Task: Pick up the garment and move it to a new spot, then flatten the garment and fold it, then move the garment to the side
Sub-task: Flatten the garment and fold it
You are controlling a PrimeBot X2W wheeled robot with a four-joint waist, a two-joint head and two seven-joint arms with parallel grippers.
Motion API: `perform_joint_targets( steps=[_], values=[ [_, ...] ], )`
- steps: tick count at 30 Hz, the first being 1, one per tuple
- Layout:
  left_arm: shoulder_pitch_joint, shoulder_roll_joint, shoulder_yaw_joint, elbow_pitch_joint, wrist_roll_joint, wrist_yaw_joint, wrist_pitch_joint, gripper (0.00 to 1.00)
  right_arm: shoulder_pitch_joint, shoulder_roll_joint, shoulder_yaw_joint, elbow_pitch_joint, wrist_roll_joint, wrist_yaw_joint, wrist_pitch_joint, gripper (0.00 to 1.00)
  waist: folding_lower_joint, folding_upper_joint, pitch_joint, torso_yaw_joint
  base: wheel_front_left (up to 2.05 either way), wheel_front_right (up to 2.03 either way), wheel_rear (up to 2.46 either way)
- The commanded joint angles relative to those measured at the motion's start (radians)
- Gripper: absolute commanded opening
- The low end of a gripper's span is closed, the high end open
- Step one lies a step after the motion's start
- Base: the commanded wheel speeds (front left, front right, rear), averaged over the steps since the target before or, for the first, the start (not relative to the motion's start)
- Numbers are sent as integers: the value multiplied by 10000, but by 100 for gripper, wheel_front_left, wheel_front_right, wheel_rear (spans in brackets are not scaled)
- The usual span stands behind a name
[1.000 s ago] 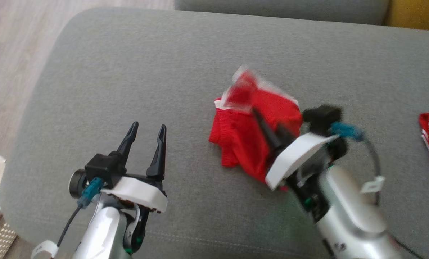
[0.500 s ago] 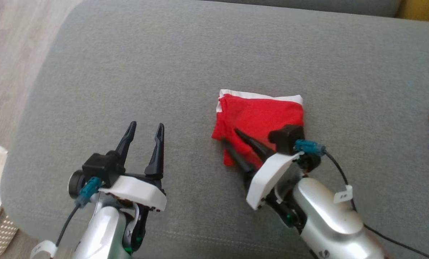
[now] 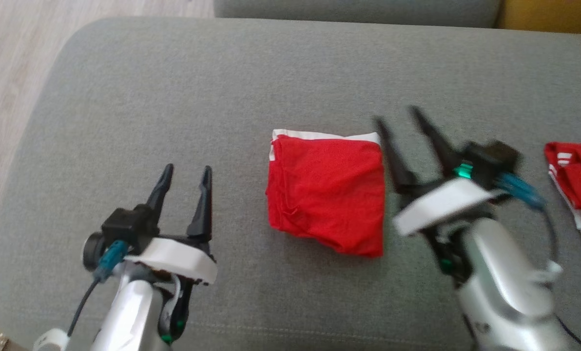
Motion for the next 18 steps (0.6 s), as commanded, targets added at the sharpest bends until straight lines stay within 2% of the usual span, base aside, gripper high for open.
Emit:
perform_joint_targets(
  steps=[1, 5, 9, 18],
  values=[
    [-43, 215, 463, -355, 38, 71, -91, 100, 485, 168, -736, -537, -518, -7, -13, 100, 0, 0, -105, -145, 0, 0, 0],
    [83, 380, 611, -416, 30, 121, -91, 100, 1400, 168, -2368, -1107, -1349, -7, 189, 100, 0, 0, -221, -265, 0, 0, 0],
    [184, 514, 671, -473, 57, 160, -91, 100, 1967, 168, -3068, -1574, -1622, -7, 397, 100, 0, 0, -294, -353, 0, 0, 0],
    [844, 993, 663, -832, 166, 255, 210, 100, 3208, 168, -3304, -2509, -1681, -7, 815, 100, 0, 0, -1022, -512, 0, 0, 0]
  ],
)
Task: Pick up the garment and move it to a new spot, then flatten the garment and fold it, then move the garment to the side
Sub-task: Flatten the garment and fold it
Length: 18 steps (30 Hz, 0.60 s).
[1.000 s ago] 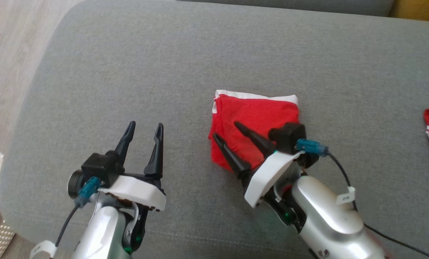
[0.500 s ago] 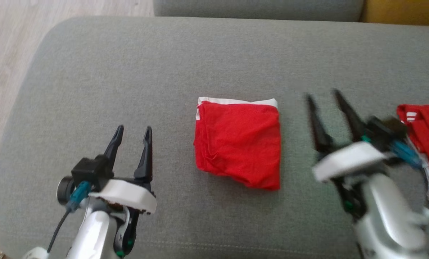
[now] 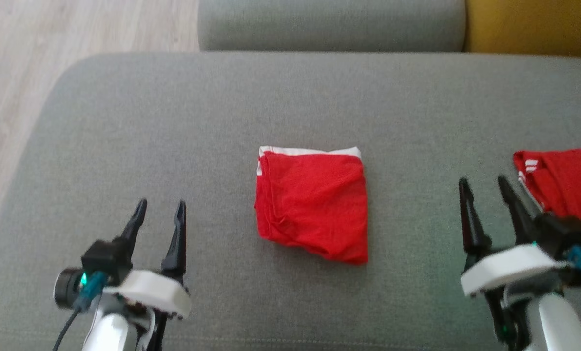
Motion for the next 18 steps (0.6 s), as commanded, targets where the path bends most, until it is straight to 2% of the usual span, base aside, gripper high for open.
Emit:
perform_joint_targets(
  steps=[1, 8, 18],
  values=[
    [-140, 253, 319, -455, 36, 2, 51, 100, 19, -34, 238, -427, -58, -7, 51, 100, 0, -1, -306, -32, 0, 0, 0],
    [496, 516, 268, -998, -93, -47, 531, 100, 810, -34, 277, -877, -149, -7, 355, 100, 0, -1, -789, -85, 0, 0, 0],
    [1025, 601, 270, -1419, -325, 30, 799, 100, 1444, -34, 384, -1389, -215, -7, 709, 100, 0, -1, -1092, -96, 0, 0, 0]
  ],
)
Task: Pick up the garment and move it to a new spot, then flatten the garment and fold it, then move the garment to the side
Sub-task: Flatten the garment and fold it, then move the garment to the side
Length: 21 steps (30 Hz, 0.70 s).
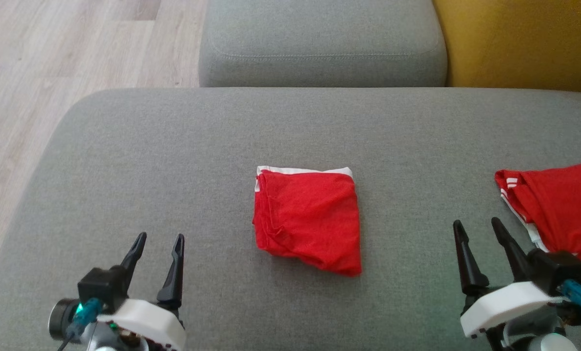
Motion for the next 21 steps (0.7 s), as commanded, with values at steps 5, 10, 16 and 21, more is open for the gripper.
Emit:
perform_joint_targets(
  steps=[5, 10, 16, 21],
  values=[
    [-326, 197, 319, -475, -82, 88, 49, 100, -175, -57, 359, -543, -80, -7, 53, 100, 1, -1, -47, -35, 0, 0, 0],
    [-405, 255, 320, -518, -50, 169, 54, 100, -168, -57, 388, -631, -74, -7, 75, 100, 1, -1, -20, -72, 0, 0, 0],
    [-494, 296, 299, -520, -18, 255, 23, 100, -214, -56, 376, -620, -49, -7, 66, 100, 1, -1, 10, -77, 0, 0, 0],
    [-550, 321, 268, -511, 6, 320, 0, 100, -247, -56, 383, -583, -49, -7, 58, 100, 1, -1, 24, -70, 0, 0, 0]
  ],
)
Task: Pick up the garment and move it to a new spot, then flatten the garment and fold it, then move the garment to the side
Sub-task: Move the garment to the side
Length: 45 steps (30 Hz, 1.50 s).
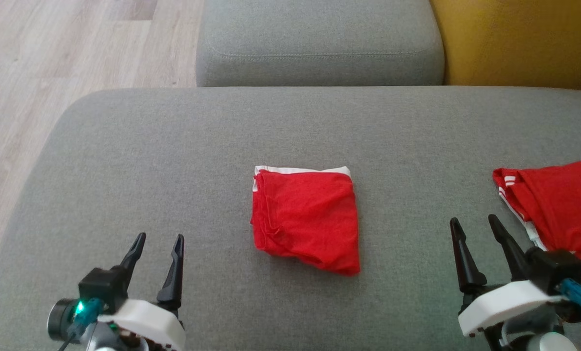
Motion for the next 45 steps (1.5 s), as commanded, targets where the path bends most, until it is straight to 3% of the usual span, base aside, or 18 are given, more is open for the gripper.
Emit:
perform_joint_targets(
  steps=[1, 8, 17, 26, 33, 34, 35, 40, 45],
  values=[
    [-640, 204, 377, -352, 43, 98, -81, 100, -290, -58, 222, -351, -14, -9, 10, 100, 0, 0, 1, 3, 0, 0, 0],
    [-793, 258, 312, -392, 113, 173, -105, 100, -335, -58, 149, -318, 6, -9, 25, 100, 0, 0, 103, 99, 0, 0, 0],
    [-1741, 264, 164, -522, 182, 55, -222, 100, -1123, -58, 218, 810, 328, -9, 34, 100, 0, 0, 937, 999, 0, 0, 0],
    [-2773, -86, -159, -151, 167, -149, -650, 100, -2666, -58, 1131, 3764, 931, -9, -185, 100, 0, 0, 1801, 1969, 0, 0, 0],
    [-3067, -257, -265, 257, 114, -215, -901, 100, -3455, -58, 2005, 5840, 1408, -9, 391, 100, 0, 0, 2002, 2214, 0, 0, 0],
    [-3070, -263, -263, 301, 105, -214, -927, 100, -3525, -58, 2104, 6015, 1450, -9, 456, 43, 0, 0, 2005, 2202, 0, 0, 0],
    [-3066, -267, -255, 340, 95, -208, -950, 100, -3594, -58, 2179, 6126, 1518, -9, 451, 0, 0, 0, 2004, 2176, 0, 0, 0],
    [-3010, -272, -229, 418, 63, -167, -1015, 100, -3812, -58, 2359, 6334, 1598, -9, 329, 0, 0, 0, 1952, 1927, 0, 0, 0],
    [-2922, -202, -184, 380, 40, -125, -1060, 100, -4033, -71, 2349, 6080, 1164, -9, 103, 0, 0, 0, 1871, 1239, 0, 0, 0]
  ],
)
